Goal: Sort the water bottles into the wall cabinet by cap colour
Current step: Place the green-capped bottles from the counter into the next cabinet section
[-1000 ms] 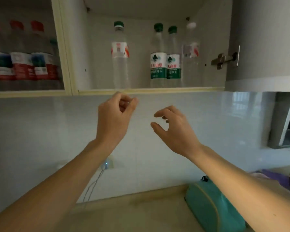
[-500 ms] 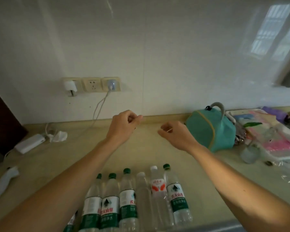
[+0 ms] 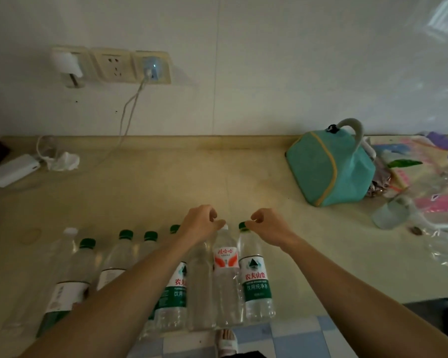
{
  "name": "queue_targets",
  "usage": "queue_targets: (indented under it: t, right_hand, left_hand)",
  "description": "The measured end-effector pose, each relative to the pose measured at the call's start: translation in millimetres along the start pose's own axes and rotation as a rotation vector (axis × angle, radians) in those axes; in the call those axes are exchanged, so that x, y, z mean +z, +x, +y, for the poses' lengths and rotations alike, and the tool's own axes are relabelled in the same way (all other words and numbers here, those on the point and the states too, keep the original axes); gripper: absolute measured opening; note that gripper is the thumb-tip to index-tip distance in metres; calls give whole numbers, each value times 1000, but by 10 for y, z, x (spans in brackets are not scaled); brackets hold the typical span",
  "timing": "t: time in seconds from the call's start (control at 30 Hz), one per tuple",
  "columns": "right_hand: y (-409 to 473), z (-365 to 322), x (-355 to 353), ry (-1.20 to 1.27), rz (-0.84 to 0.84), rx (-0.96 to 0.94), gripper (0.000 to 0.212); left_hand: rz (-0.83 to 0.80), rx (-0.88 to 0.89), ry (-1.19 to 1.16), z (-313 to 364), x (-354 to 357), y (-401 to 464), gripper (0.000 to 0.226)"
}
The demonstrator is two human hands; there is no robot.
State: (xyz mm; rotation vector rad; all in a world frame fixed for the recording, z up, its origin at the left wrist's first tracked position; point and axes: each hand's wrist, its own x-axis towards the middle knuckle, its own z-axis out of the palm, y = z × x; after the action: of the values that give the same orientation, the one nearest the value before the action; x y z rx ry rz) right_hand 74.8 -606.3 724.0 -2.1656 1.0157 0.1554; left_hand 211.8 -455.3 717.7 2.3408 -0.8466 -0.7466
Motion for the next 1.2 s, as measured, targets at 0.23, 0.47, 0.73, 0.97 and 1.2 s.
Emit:
queue_targets:
  t: [0.23,0.47,0.73,0.97,1.2]
  right_hand:
    - [253,223,203,158,-134,92,35]
    - [386,306,248,277,-205,104,26]
    - [360,172,-99,524,-165,-11,21]
    - [138,-96,-726,332,71,-355,22]
    - [13,-167,-874,340,327,-479,31]
  left_hand:
    - [-132,-38,4,14,279,233,43]
    - [-170,-71,-7,-1,339,308,29]
    - [-186,-37,-142,85,210,288,24]
    - [2,183,-252,468,-269,154,29]
    - [252,427,-212,821,-582,57,37]
